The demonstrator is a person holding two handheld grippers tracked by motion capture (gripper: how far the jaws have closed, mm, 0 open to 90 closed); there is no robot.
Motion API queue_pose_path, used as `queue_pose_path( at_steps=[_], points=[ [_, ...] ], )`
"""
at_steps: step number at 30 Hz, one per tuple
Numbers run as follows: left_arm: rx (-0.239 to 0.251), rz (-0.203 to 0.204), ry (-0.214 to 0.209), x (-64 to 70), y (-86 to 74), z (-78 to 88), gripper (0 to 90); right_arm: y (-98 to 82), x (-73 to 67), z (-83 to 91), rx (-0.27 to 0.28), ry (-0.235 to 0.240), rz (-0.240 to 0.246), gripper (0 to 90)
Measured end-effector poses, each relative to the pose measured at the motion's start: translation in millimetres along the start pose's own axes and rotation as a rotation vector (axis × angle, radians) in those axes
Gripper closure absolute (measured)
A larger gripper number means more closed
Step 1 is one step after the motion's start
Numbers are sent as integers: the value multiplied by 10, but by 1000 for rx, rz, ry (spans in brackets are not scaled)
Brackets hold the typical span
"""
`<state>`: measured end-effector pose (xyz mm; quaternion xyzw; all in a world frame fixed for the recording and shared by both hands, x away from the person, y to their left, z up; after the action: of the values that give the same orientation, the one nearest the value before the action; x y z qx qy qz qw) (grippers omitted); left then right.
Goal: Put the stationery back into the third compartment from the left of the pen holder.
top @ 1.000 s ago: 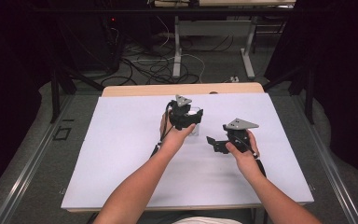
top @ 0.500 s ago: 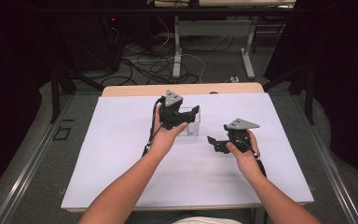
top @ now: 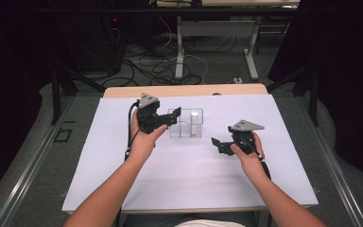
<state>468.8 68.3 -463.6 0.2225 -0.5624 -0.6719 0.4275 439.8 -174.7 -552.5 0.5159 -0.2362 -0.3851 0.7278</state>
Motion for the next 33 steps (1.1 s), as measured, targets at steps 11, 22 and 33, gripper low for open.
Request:
queue_pose_path(
  at_steps=[11, 22, 33],
  points=[
    [-27, 33, 54, -386, -192, 335, 2, -11, 27, 16, 0, -13, -26, 132],
    [-31, 87, 130, -817, -495, 649, 2, -16, 80, 28, 5, -27, -40, 134],
    [-40, 89, 161, -1021, -711, 817, 3, -29, 99, 35, 1, -30, -51, 136]
  ],
)
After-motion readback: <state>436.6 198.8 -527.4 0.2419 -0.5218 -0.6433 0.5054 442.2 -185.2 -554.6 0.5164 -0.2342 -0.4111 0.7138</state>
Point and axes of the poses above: each handheld gripper's, and its own axes: z roughly backward along the jaws, y roughly out of its top, x roughly to its right, the point moved 7 cm from there along -z, roughly forward along the jaws, and after that the axes turned 6 degrees about x, right-handed, at the moved point
